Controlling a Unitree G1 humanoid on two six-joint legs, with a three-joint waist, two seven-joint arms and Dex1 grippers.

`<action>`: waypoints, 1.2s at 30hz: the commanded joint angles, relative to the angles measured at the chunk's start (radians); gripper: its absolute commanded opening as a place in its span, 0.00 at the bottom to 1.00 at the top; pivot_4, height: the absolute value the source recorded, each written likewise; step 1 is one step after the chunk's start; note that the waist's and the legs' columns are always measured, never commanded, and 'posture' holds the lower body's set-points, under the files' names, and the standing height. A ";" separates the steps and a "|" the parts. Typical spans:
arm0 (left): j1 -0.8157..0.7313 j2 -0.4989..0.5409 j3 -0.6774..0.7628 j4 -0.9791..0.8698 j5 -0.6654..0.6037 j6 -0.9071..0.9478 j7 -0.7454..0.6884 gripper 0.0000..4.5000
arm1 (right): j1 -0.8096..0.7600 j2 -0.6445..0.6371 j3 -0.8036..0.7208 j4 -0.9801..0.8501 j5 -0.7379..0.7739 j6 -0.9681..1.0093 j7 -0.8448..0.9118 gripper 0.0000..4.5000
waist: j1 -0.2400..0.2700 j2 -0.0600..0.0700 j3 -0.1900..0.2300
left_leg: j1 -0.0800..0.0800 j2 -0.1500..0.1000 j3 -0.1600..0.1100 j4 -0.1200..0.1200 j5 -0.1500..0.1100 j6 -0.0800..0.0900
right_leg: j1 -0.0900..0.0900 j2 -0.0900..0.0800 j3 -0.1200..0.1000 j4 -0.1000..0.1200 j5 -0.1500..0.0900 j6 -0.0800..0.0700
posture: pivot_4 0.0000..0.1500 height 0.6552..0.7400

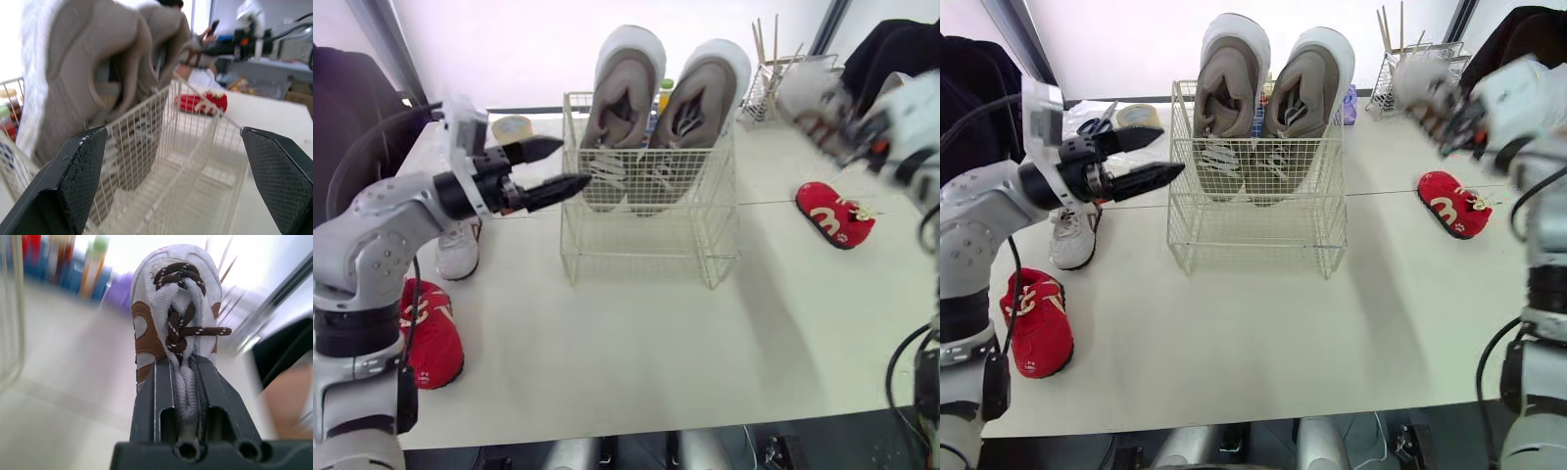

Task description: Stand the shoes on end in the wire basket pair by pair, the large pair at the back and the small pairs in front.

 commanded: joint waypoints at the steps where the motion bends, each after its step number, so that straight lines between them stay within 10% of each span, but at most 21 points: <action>1: -0.080 -0.006 0.016 0.061 -0.025 0.007 -0.029 1.00 | -0.066 -0.031 -0.038 -0.110 0.034 -0.084 0.045 0.00 | -0.002 -0.001 0.000 | 0.000 0.000 0.000 0.000 0.000 0.000 | 0.000 0.000 0.000 0.000 0.000 0.000 | 1.00 1.00; 10: -0.295 0.002 0.015 0.271 -0.090 0.134 -0.160 1.00 | -0.202 0.004 0.051 -0.329 0.242 -0.186 0.336 0.00 | -0.007 -0.001 0.002 | 0.000 0.000 0.000 0.001 0.000 0.001 | 0.001 0.000 0.000 0.000 0.000 0.000 | 1.00 1.00; 29: -0.365 0.028 0.027 0.307 -0.147 0.325 -0.199 1.00 | -0.221 0.127 0.276 -0.261 0.064 -0.566 0.519 0.00 | -0.006 -0.006 0.004 | 0.000 -0.001 0.000 0.003 0.001 0.000 | 0.000 -0.001 0.000 0.002 0.000 0.001 | 1.00 1.00; 36: -0.332 0.013 0.037 0.281 -0.169 0.353 -0.191 0.30 | -0.238 0.133 0.271 -0.231 0.054 -0.579 0.539 0.00 | -0.007 -0.006 0.004 | 0.000 -0.001 0.000 0.003 0.001 -0.001 | -0.001 -0.001 0.000 0.002 0.000 0.001 | 1.00 1.00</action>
